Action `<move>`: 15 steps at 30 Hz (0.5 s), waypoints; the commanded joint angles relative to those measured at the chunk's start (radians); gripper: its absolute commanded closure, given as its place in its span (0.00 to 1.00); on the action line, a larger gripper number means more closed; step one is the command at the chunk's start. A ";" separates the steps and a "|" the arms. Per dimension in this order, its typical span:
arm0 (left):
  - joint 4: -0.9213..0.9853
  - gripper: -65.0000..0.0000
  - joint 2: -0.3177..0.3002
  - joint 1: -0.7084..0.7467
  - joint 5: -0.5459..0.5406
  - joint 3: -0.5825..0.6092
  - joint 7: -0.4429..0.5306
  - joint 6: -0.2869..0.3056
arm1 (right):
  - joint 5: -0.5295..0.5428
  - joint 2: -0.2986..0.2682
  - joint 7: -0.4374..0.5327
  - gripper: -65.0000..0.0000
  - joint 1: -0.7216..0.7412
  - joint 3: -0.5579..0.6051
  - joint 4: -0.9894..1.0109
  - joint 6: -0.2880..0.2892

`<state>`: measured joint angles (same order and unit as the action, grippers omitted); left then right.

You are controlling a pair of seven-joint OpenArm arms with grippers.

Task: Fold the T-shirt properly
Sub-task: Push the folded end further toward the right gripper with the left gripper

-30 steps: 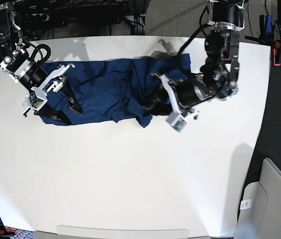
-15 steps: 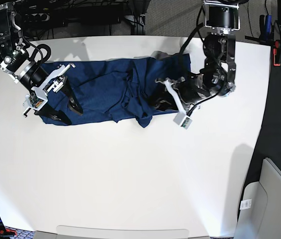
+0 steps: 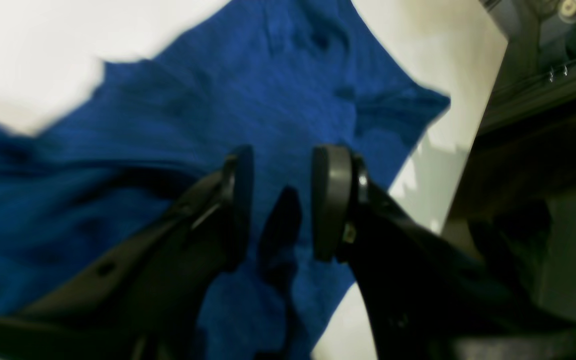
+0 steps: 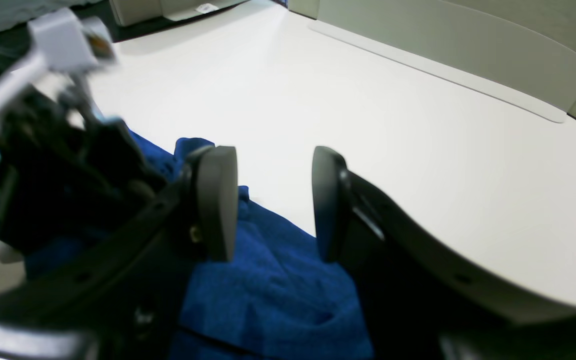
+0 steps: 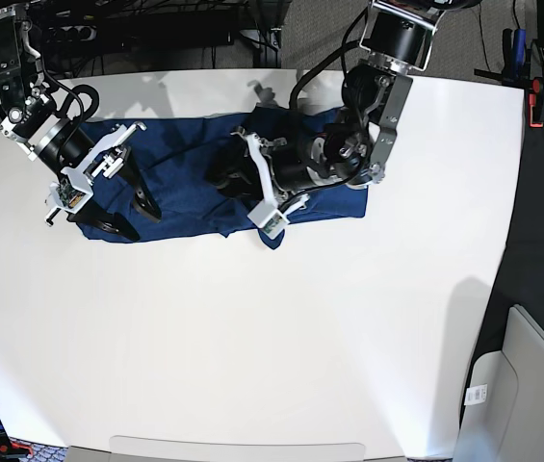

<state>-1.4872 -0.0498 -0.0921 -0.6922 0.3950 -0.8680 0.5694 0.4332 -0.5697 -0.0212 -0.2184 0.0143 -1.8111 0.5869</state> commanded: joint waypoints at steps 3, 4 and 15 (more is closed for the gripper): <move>-0.068 0.70 -0.018 -0.022 -0.022 -0.040 0.025 0.008 | 0.019 -0.020 0.034 0.62 0.009 -0.010 -0.020 0.002; -0.103 0.70 -0.038 -0.021 -0.022 -0.071 0.017 0.008 | 0.019 -0.022 0.034 0.62 0.009 -0.010 -0.020 0.002; -0.280 0.70 -0.221 0.128 -0.025 -0.357 0.013 0.008 | 0.020 -0.060 -0.079 0.62 -0.017 -0.040 -0.022 0.000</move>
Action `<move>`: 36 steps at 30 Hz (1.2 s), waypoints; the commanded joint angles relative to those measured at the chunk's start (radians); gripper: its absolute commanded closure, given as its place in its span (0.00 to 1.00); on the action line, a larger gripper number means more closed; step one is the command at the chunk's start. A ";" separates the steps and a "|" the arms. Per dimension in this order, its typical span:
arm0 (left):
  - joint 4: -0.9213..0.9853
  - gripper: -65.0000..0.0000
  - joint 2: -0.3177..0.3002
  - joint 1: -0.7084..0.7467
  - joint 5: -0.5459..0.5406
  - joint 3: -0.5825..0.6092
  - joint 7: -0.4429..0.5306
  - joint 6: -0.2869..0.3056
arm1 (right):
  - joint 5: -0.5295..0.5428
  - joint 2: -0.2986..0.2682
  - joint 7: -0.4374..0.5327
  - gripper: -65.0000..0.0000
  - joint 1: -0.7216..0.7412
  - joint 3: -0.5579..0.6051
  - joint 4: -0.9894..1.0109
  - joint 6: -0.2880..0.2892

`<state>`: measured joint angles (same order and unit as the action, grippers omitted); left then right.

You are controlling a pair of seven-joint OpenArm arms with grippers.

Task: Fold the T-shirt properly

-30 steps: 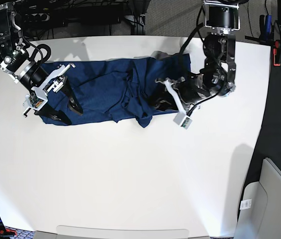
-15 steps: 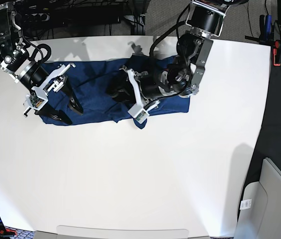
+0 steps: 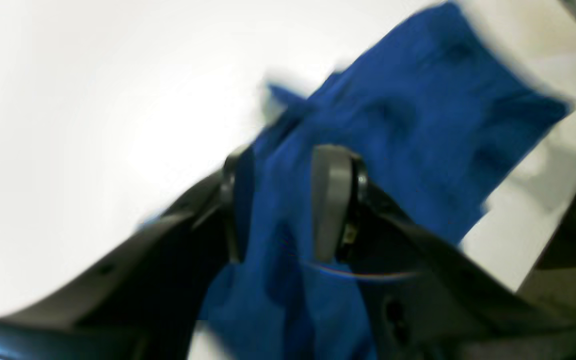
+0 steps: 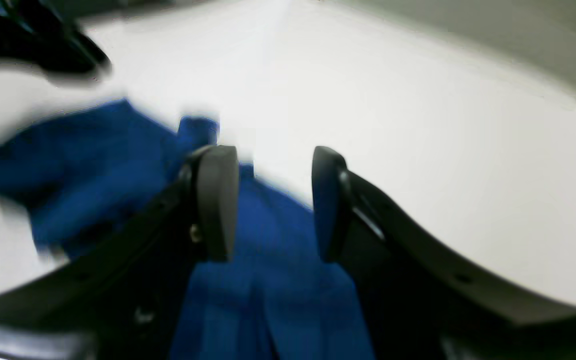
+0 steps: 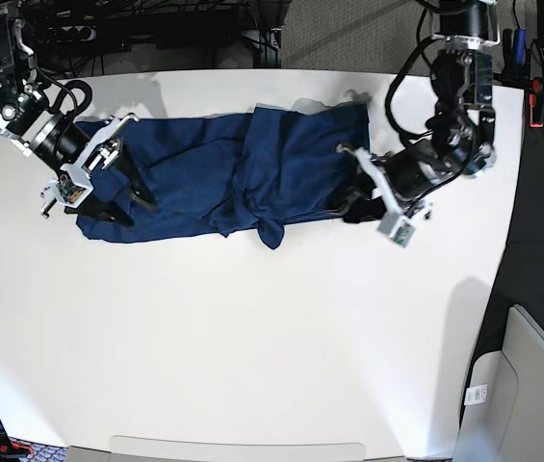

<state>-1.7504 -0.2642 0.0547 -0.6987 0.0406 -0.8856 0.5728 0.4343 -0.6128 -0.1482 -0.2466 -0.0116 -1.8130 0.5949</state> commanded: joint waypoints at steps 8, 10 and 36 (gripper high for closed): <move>-0.007 0.70 -0.014 0.061 -0.019 -0.160 -0.053 0.005 | 0.123 -0.038 -0.247 0.62 -0.041 -0.190 -0.040 -0.008; -0.007 0.70 -0.013 0.058 -0.019 -0.207 -0.123 0.005 | 0.156 -0.055 -0.273 0.62 -0.072 -0.239 -0.040 -0.008; 0.082 0.65 0.029 0.076 -0.019 -0.311 -0.218 0.003 | 0.292 0.164 -1.037 0.41 0.221 -0.558 0.281 0.103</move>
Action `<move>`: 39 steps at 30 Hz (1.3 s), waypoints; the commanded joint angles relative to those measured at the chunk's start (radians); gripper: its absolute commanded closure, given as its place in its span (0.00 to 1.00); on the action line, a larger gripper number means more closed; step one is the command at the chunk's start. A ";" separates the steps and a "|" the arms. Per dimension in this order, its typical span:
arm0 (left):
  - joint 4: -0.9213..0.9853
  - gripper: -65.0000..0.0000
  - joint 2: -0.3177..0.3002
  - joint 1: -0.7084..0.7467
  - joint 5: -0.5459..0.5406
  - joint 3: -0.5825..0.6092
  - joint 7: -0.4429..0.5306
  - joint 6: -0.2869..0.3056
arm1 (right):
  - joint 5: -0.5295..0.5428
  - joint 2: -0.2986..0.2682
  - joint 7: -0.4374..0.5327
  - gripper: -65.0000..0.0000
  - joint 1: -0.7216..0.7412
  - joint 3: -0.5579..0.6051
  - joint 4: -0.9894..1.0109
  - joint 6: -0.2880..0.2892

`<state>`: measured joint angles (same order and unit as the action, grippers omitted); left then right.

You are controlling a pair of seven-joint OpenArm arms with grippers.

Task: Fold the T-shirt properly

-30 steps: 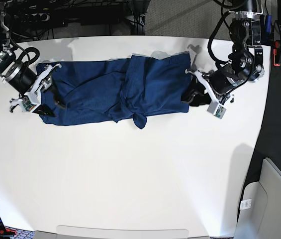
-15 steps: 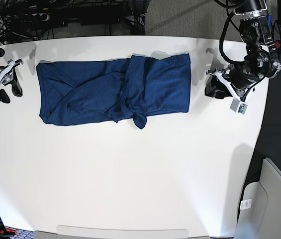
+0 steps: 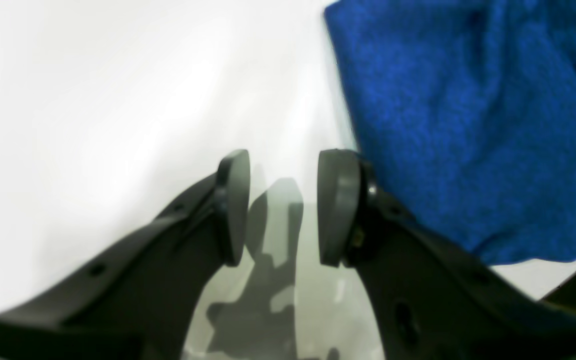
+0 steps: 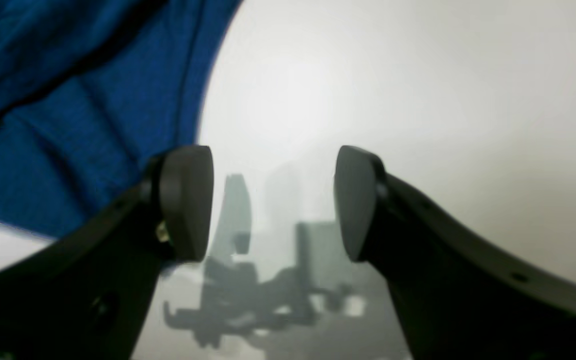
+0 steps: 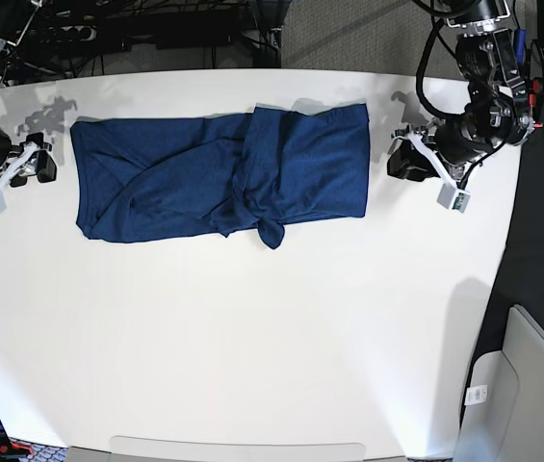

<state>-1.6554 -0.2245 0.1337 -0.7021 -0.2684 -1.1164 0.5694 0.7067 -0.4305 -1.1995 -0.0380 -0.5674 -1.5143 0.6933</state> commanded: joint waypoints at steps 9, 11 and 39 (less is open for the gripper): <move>-0.013 0.65 -0.011 0.011 -0.015 -0.001 0.014 0.008 | 0.095 0.034 0.014 0.41 0.053 0.123 0.002 0.005; -0.013 0.65 -0.011 0.011 -0.015 -0.001 0.014 0.008 | 0.093 0.051 0.014 0.41 0.057 0.129 0.004 0.005; -0.013 0.65 -0.009 0.005 -0.015 -0.001 0.015 0.008 | 0.186 0.229 0.011 0.42 0.085 0.134 0.120 0.005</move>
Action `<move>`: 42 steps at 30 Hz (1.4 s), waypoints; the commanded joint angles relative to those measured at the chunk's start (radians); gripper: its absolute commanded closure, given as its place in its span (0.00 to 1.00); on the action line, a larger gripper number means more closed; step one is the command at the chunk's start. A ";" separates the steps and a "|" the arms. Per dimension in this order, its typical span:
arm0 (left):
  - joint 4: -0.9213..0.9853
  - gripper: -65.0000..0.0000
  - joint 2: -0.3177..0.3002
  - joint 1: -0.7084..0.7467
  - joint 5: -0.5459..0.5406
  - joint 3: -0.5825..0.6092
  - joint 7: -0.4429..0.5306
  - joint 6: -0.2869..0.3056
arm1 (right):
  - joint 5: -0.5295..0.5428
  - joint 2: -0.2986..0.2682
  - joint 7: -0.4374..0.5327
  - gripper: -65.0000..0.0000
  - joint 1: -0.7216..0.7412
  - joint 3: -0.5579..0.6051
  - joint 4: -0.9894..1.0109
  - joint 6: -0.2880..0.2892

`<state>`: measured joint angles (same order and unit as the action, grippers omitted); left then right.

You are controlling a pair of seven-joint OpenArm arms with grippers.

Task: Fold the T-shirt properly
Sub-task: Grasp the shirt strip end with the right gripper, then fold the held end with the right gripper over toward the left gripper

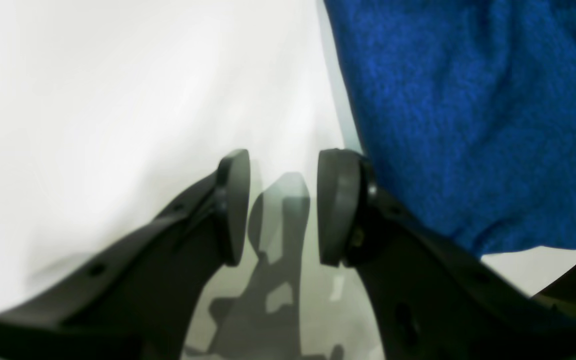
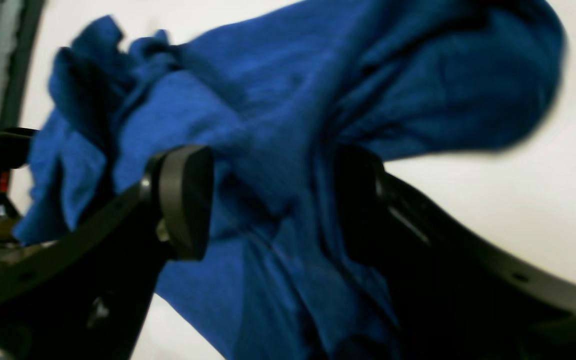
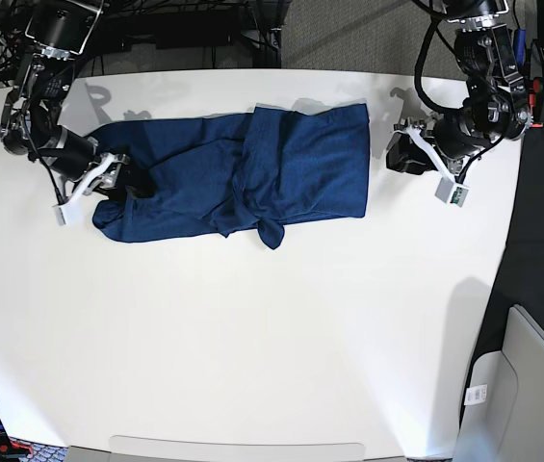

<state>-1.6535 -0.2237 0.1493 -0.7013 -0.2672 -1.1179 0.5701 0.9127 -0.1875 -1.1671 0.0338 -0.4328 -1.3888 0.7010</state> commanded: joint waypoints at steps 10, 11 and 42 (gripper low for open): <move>-0.015 0.65 -0.010 -0.006 -0.016 -0.002 0.020 0.008 | -0.014 0.026 -0.021 0.88 0.061 -0.001 0.044 -0.003; -0.015 0.65 -0.010 -0.006 -0.016 -0.002 0.020 0.008 | -0.011 0.024 -0.021 0.92 0.061 -0.002 0.042 -0.003; 0.003 0.66 0.004 -0.004 -0.013 -0.002 0.028 0.008 | 0.256 0.196 -0.170 0.97 0.251 0.288 -0.042 -0.003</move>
<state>-1.6375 -0.2111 0.1555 -0.6983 -0.2668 -1.1027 0.5697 1.1427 0.0113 -1.3499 0.2653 -0.1390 -1.4181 0.6918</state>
